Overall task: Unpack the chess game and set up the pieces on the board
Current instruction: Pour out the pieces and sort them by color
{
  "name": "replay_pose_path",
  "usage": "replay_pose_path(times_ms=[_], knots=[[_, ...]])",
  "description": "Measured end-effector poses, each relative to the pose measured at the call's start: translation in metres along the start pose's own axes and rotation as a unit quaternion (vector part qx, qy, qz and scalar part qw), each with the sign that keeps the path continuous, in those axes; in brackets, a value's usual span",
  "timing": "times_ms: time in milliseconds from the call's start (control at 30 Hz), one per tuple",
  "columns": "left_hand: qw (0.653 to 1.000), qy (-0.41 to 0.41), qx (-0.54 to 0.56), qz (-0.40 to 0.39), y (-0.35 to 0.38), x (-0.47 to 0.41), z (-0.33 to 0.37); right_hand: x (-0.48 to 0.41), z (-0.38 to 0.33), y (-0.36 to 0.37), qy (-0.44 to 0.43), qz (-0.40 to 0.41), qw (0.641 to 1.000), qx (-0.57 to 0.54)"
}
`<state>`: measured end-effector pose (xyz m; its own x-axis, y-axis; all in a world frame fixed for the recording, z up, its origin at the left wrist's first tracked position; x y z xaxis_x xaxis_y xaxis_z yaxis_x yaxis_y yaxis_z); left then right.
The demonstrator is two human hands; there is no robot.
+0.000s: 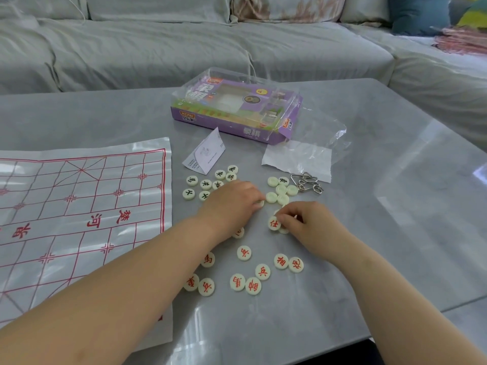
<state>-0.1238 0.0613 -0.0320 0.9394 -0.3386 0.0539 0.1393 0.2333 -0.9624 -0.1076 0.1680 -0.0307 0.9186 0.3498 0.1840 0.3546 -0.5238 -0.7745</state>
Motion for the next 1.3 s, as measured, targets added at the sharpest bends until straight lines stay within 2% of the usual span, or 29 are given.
replay_pose_path(times_ms=[133,267,367,467,567,667,733,967,1133,1300], knots=[[0.999,-0.013,-0.003,0.036,-0.007,0.011,-0.011,0.004,-0.016,0.011,-0.035,-0.034,0.997,0.064],[0.973,-0.093,0.179,0.112,-0.026,0.032,-0.041,0.005,-0.022,0.015,-0.054,-0.022,0.989,0.135],[0.964,-0.114,0.218,0.100,-0.029,0.049,-0.051,0.009,-0.025,0.010,-0.059,0.015,0.990,0.127],[0.955,-0.138,0.243,0.099,-0.028,0.071,-0.063,0.016,-0.033,0.015,-0.088,-0.004,0.984,0.154],[0.956,-0.149,0.238,0.087,-0.022,0.090,-0.068,0.018,-0.034,0.019,-0.086,-0.018,0.986,0.142],[0.958,-0.144,0.238,0.071,-0.015,0.095,-0.061,0.013,-0.016,0.000,-0.038,0.038,0.993,0.101],[0.962,-0.131,0.230,0.071,-0.014,0.094,-0.054,0.012,-0.003,-0.006,-0.011,0.048,0.993,0.103],[0.971,-0.057,0.205,0.113,-0.025,0.093,-0.032,0.016,-0.007,0.003,-0.035,0.018,0.991,0.126],[0.978,-0.044,0.192,0.063,-0.009,0.099,-0.027,0.013,-0.017,0.007,-0.039,0.028,0.982,0.181],[0.987,-0.021,0.149,0.048,0.001,0.098,-0.019,0.013,-0.014,-0.002,-0.029,0.054,0.989,0.137]])
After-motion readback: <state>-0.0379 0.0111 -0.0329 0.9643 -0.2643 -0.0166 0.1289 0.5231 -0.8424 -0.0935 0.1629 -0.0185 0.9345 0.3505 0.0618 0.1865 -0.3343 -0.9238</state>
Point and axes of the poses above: each hand's wrist, its own x-axis away from the middle knuckle, its own y-axis out of the palm, z = x × y, the point moved 8 cm from there along -x, towards the middle knuckle, and after that the axes turned 4 degrees about -z, right-handed, at the moved point
